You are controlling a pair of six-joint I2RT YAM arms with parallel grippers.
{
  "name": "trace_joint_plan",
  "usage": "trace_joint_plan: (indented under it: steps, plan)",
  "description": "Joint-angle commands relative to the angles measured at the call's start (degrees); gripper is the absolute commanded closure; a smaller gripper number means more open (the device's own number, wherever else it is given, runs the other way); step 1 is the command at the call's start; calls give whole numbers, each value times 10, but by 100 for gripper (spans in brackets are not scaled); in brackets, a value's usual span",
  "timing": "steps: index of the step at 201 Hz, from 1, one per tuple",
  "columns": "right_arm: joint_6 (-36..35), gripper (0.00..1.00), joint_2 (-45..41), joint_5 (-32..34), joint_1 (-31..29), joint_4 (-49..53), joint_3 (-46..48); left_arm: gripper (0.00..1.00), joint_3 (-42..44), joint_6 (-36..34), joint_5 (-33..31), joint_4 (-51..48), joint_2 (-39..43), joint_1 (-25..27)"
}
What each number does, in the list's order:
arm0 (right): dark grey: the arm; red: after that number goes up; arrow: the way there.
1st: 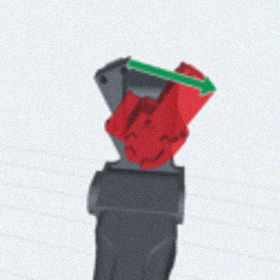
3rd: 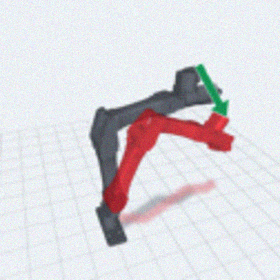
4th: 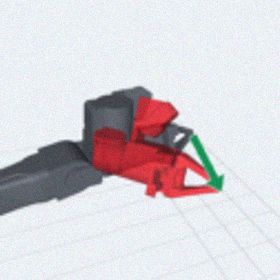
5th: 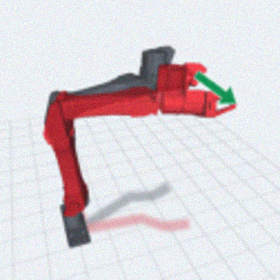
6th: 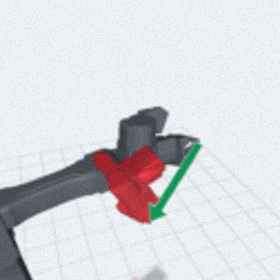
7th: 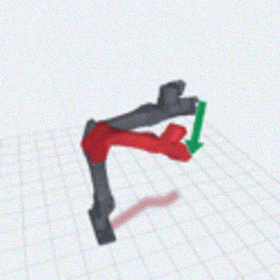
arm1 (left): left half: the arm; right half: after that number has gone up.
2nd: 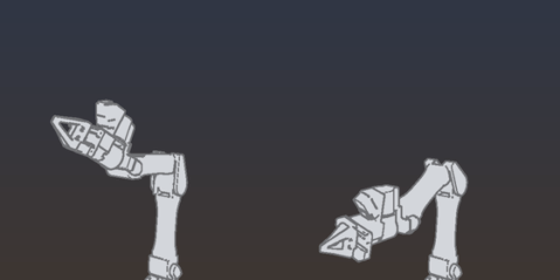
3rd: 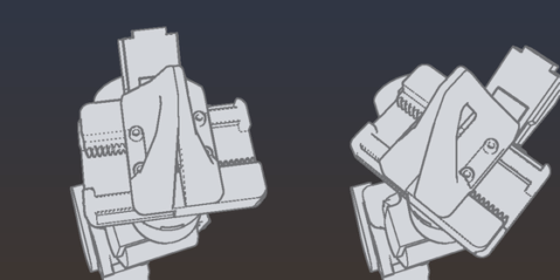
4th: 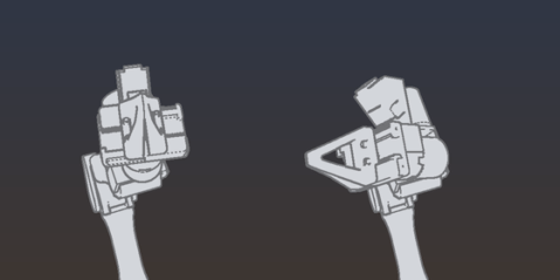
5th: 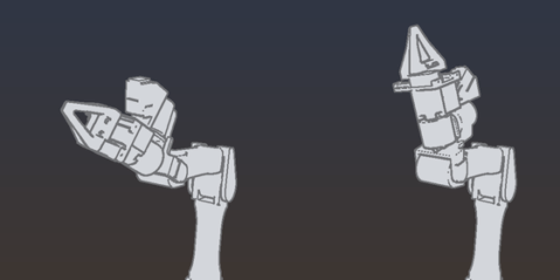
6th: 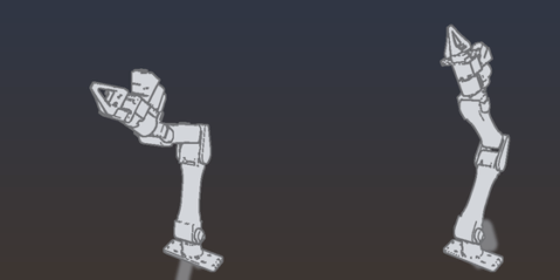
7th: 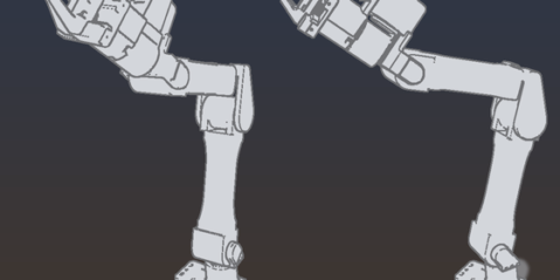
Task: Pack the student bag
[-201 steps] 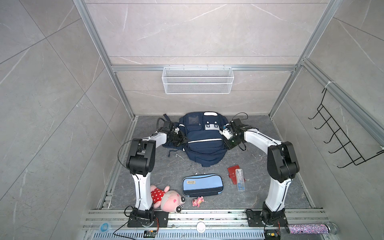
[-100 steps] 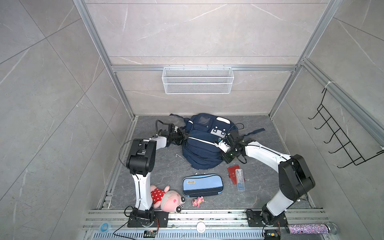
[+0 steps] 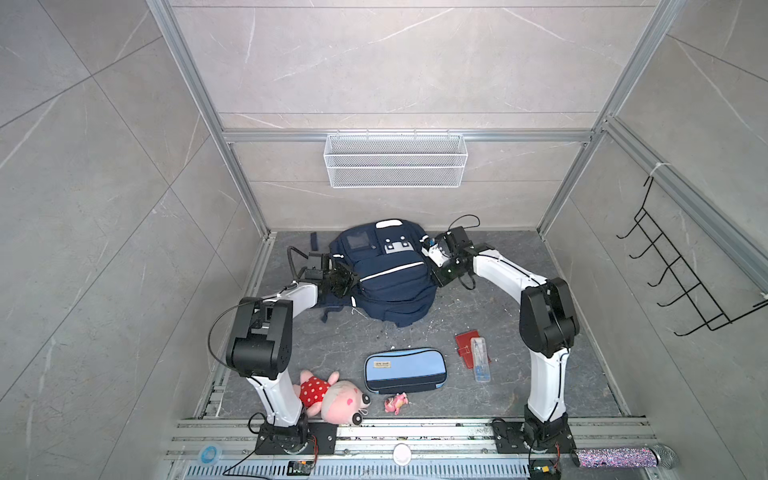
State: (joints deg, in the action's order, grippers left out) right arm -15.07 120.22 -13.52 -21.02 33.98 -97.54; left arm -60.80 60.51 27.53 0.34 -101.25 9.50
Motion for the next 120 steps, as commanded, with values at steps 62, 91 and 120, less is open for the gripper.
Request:
trace_joint_plan:
  steps: [62, 91, 120]
  plan:
    - [2, 100, 88, -57, -3, 5, -107, 48, -265, -584, -253, -485, 17, 205]
    - [1, 100, 91, -59, -3, 5, -105, 44, -330, -599, -248, -489, -42, 207]
    - [0, 100, 90, -59, -3, 5, -103, 33, -363, -610, -223, -455, -96, 217]
